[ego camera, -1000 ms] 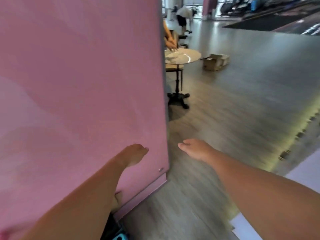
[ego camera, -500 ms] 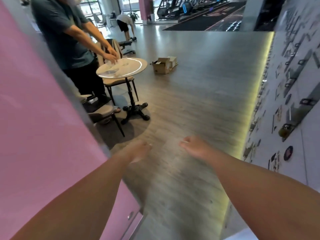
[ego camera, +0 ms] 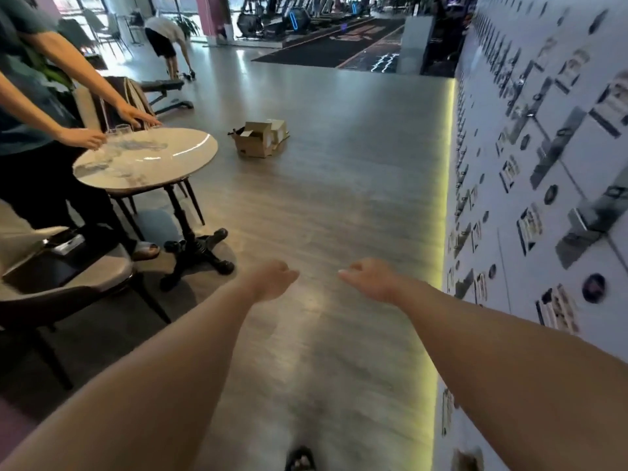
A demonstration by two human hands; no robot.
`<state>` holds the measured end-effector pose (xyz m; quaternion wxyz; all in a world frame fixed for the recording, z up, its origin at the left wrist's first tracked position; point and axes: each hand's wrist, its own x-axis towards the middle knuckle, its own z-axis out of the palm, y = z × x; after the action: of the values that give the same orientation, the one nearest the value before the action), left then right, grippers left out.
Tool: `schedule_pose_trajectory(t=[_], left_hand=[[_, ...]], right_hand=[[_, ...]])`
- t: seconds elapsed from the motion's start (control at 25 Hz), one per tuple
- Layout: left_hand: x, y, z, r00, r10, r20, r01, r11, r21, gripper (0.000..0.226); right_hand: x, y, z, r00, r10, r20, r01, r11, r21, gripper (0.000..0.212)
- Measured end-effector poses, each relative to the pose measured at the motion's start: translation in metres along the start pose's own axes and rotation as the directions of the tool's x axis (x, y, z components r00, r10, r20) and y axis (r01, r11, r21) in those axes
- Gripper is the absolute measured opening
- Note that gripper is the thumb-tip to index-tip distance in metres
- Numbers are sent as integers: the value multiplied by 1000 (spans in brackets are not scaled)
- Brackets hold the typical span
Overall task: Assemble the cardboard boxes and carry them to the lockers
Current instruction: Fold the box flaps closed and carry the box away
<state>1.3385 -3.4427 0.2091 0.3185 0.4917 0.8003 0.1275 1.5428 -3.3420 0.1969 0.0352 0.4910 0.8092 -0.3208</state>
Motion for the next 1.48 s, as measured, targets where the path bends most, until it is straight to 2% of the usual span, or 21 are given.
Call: schedule_pose_trajectory(t=[0.2, 0.44, 0.56, 0.96, 1.2, 1.48], left_hand=[[140, 14, -69, 994, 67, 83, -72, 996, 56, 46], [314, 73, -127, 983, 175, 60, -179, 980, 86, 43], [402, 104, -147, 976, 215, 34, -217, 973, 75, 33], [689, 204, -245, 995, 102, -12, -100, 990, 103, 48], [891, 233, -307, 997, 72, -20, -70, 995, 77, 46], [1107, 292, -396, 999, 43, -5, -42, 997, 71, 57]], right_hand=[[105, -2, -73, 996, 45, -76, -44, 999, 23, 68], [259, 14, -158, 990, 47, -130, -45, 999, 20, 71], [342, 31, -203, 992, 23, -126, -22, 1000, 9, 70], [635, 65, -373, 993, -4, -119, 5, 1000, 12, 70], [839, 69, -454, 996, -2, -84, 3, 1000, 12, 62], [1047, 72, -577, 993, 6, -117, -6, 1000, 3, 60]])
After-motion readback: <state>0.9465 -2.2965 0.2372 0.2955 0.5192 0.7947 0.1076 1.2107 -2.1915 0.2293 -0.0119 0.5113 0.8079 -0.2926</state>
